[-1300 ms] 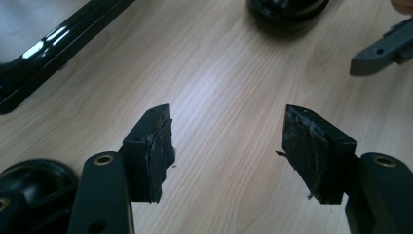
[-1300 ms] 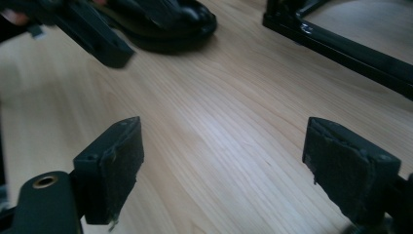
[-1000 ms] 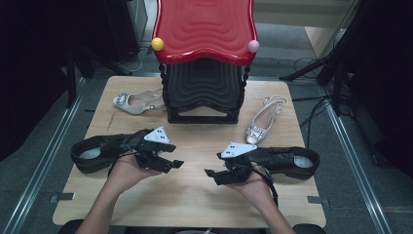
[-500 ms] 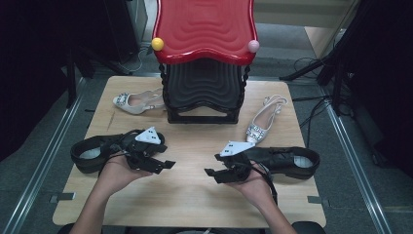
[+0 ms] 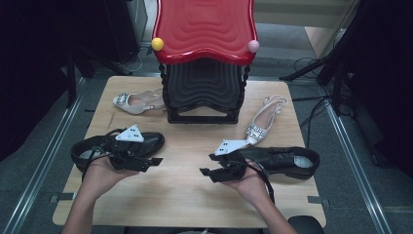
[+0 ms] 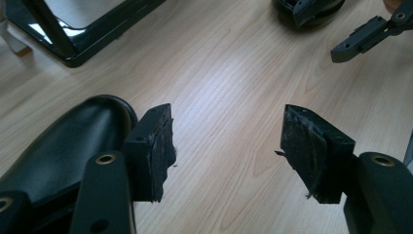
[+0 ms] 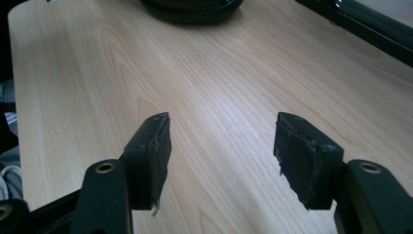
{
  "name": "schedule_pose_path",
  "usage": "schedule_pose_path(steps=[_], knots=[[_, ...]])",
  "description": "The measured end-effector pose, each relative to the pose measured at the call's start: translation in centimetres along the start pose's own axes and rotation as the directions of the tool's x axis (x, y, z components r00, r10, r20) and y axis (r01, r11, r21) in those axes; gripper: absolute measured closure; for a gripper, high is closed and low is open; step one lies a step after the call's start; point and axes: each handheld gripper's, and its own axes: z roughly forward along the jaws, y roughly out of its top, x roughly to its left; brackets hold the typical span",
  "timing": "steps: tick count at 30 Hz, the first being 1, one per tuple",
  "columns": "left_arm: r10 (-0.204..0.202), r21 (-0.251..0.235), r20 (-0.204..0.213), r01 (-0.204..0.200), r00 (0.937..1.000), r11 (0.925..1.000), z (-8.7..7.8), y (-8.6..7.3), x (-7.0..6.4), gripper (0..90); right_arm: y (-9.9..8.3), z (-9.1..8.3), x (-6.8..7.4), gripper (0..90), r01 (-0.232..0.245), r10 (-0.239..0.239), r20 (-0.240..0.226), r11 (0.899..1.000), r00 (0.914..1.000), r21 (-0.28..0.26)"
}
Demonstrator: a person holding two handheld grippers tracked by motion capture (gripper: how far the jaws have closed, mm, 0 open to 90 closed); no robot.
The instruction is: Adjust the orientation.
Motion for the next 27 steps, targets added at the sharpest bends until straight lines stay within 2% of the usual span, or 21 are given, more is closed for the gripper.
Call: schedule_pose_path(steps=[5,8,11,14,20,27], knots=[[-0.002,-0.004,-0.006,0.002,1.0,1.0,-0.6,-0.5,0.3,41.9,0.1,0.2,-0.2,39.6,-0.014,0.014,-0.024,1.0,0.9996,-0.003],[-0.012,0.002,-0.019,0.012,0.9997,0.9999,-0.9,-0.8,0.4,42.9,0.2,0.4,0.0,39.3,-0.005,0.005,-0.026,1.0,0.9996,0.007],[-0.034,0.027,-0.013,0.034,0.9993,0.9991,-1.2,-0.9,0.7,41.1,0.1,0.6,0.2,39.3,0.017,-0.017,-0.027,1.0,0.9995,0.015],[-0.022,0.051,-0.028,0.024,0.9993,0.9984,-1.5,-1.0,0.9,40.5,0.1,0.6,0.2,39.6,0.022,-0.021,-0.035,1.0,0.9992,0.016],[-0.003,0.049,-0.049,0.005,0.9988,0.9988,-2.6,-1.4,1.3,40.7,0.1,0.8,0.4,39.2,0.021,-0.02,-0.032,1.0,0.9993,0.023],[-0.038,0.042,-0.096,0.043,0.9947,0.9982,-4.1,-2.3,2.4,41.5,0.1,0.6,0.2,38.9,0.014,-0.014,-0.028,1.0,0.9995,0.016]])
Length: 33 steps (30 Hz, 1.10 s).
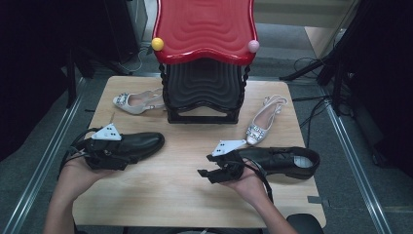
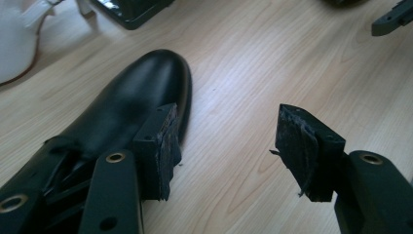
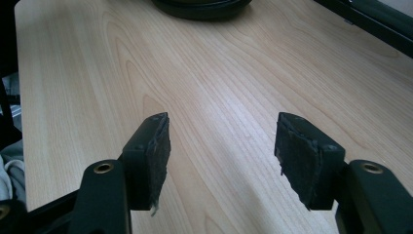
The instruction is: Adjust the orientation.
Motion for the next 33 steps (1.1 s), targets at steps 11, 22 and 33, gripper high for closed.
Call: schedule_pose_path(steps=[11,22,33], knots=[[-0.066,-0.016,-0.059,0.065,0.9961,0.9977,-2.2,-2.0,2.3,42.7,-0.1,0.2,-0.1,38.5,0.008,-0.008,0.005,1.0,1.0,0.009],[-0.151,-0.018,-0.117,0.149,0.9816,0.9886,-3.8,-4.0,4.2,43.1,-0.2,0.3,-0.1,37.7,0.017,-0.017,0.011,1.0,0.9998,0.02],[-0.214,0.039,-0.124,0.22,0.969,0.9747,-2.5,-5.9,6.0,42.9,-0.3,0.5,0.0,37.0,0.027,-0.028,0.021,0.999,0.9994,0.036]])
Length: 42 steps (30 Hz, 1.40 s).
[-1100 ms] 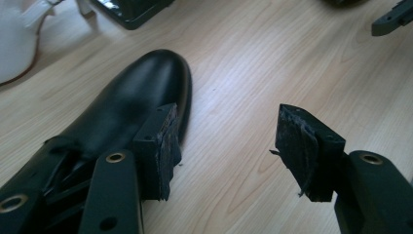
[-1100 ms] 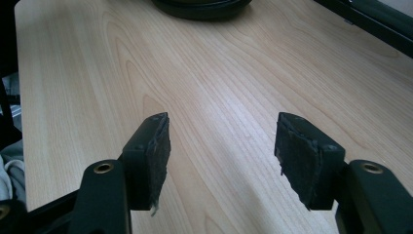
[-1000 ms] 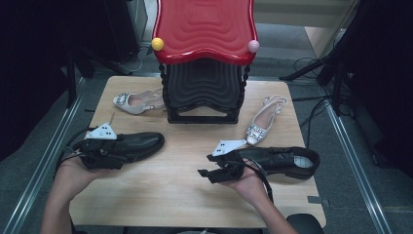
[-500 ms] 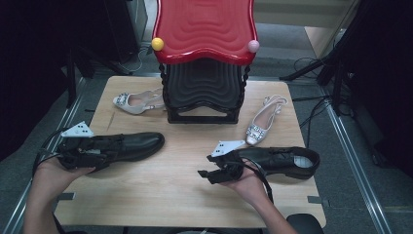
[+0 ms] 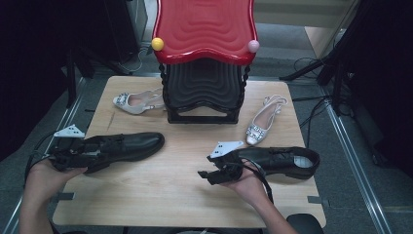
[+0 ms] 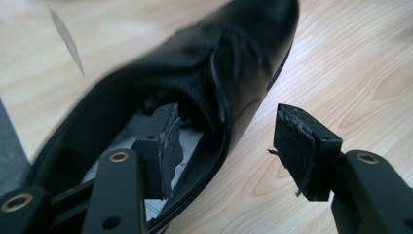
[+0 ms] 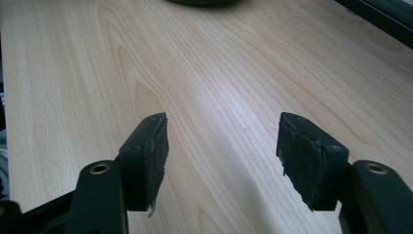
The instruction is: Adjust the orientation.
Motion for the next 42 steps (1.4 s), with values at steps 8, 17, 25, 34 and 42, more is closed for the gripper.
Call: schedule_pose_path(steps=[8,17,25,34,42], knots=[[0.044,0.012,0.021,-0.044,0.9988,0.9989,3.0,0.9,-1.1,43.6,0.0,0.2,0.0,36.4,0.006,-0.006,-0.001,1.0,1.0,-0.002],[0.037,-0.038,0.107,-0.033,0.9936,0.9987,4.2,1.1,-0.6,63.3,-0.1,0.3,0.0,36.4,0.0,0.0,-0.007,1.0,1.0,0.003],[0.055,-0.029,0.137,-0.052,0.989,0.9982,3.9,2.2,-1.6,79.1,-0.2,0.0,-0.1,36.7,-0.01,0.01,0.007,1.0,0.9999,-0.008],[0.072,-0.068,0.214,-0.059,0.9742,0.996,4.4,4.9,-4.3,80.1,-0.8,-0.8,-0.3,37.0,-0.039,0.04,0.02,0.999,0.999,-0.032],[0.109,-0.059,0.284,-0.096,0.9527,0.9936,6.1,7.3,-7.5,79.9,-1.6,-1.6,-0.3,37.1,-0.062,0.064,0.051,0.997,0.9966,-0.043]])
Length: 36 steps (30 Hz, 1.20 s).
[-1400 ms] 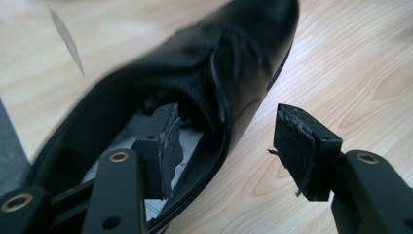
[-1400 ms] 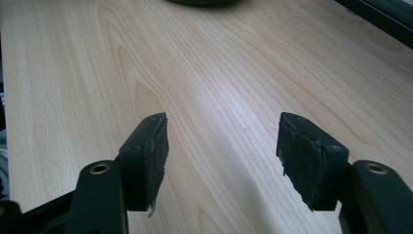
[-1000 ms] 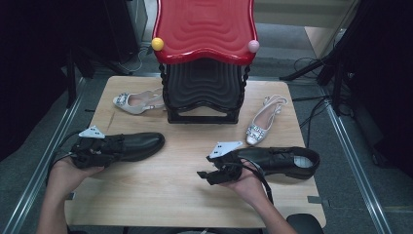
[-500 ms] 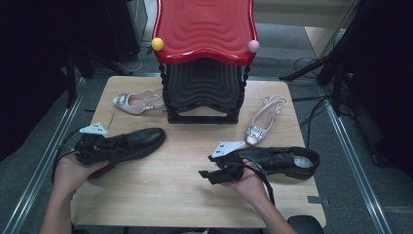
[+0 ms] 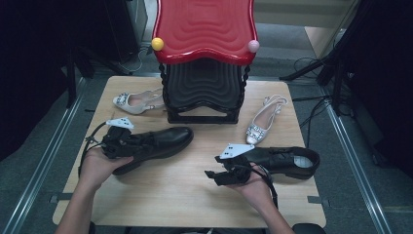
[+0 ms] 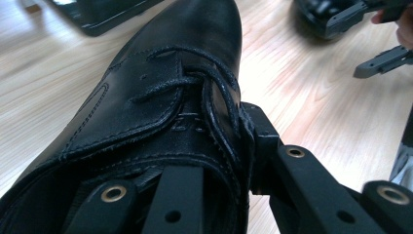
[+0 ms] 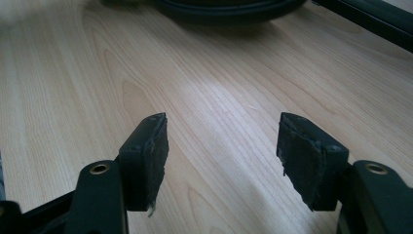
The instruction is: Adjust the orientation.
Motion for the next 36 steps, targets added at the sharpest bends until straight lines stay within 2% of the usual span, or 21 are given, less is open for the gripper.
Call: schedule_pose_path(steps=[6,12,16,20,22,25,29,31,36], knots=[[0.019,-0.003,0.037,-0.019,0.9991,0.9998,1.8,1.4,-1.6,79.9,-0.6,-0.7,0.0,37.1,-0.021,0.021,0.02,1.0,0.9996,-0.008],[0.04,0.018,0.051,-0.041,0.9979,0.999,3.6,2.1,-3.1,79.8,-0.9,-0.9,0.1,37.2,-0.028,0.029,0.032,1.0,0.9991,-0.012],[0.025,0.004,0.06,-0.025,0.9979,0.9997,4.5,2.3,-3.8,79.7,-1.0,-1.0,0.2,37.2,-0.039,0.04,0.034,0.999,0.9986,-0.01],[0.025,0.032,0.052,-0.027,0.9983,0.9991,5.9,2.1,-4.5,79.6,-1.0,-0.8,0.2,37.2,-0.038,0.039,0.033,0.999,0.9987,-0.01],[0.013,0.057,0.072,-0.017,0.9973,0.9982,6.7,1.8,-4.4,79.1,-0.9,-0.6,0.3,37.3,-0.036,0.036,0.029,0.999,0.9989,-0.01],[0.005,0.048,0.074,-0.008,0.9972,0.9988,6.8,1.5,-4.3,79.1,-0.8,-0.3,0.5,37.4,-0.036,0.036,0.024,0.999,0.999,-0.01],[0.027,0.058,0.064,-0.031,0.9976,0.9978,6.7,1.4,-4.4,75.5,-0.7,0.0,0.6,37.7,-0.041,0.041,0.022,0.999,0.9989,-0.01],[0.037,0.059,0.052,-0.04,0.9979,0.9975,6.4,1.4,-4.4,71.9,-0.6,0.1,0.6,37.7,-0.043,0.043,0.023,0.999,0.9988,-0.012],[0.048,0.083,0.062,-0.053,0.9969,0.9951,5.2,1.5,-4.0,63.8,-0.5,0.1,0.6,38.1,-0.051,0.051,0.025,0.998,0.9984,-0.021]])
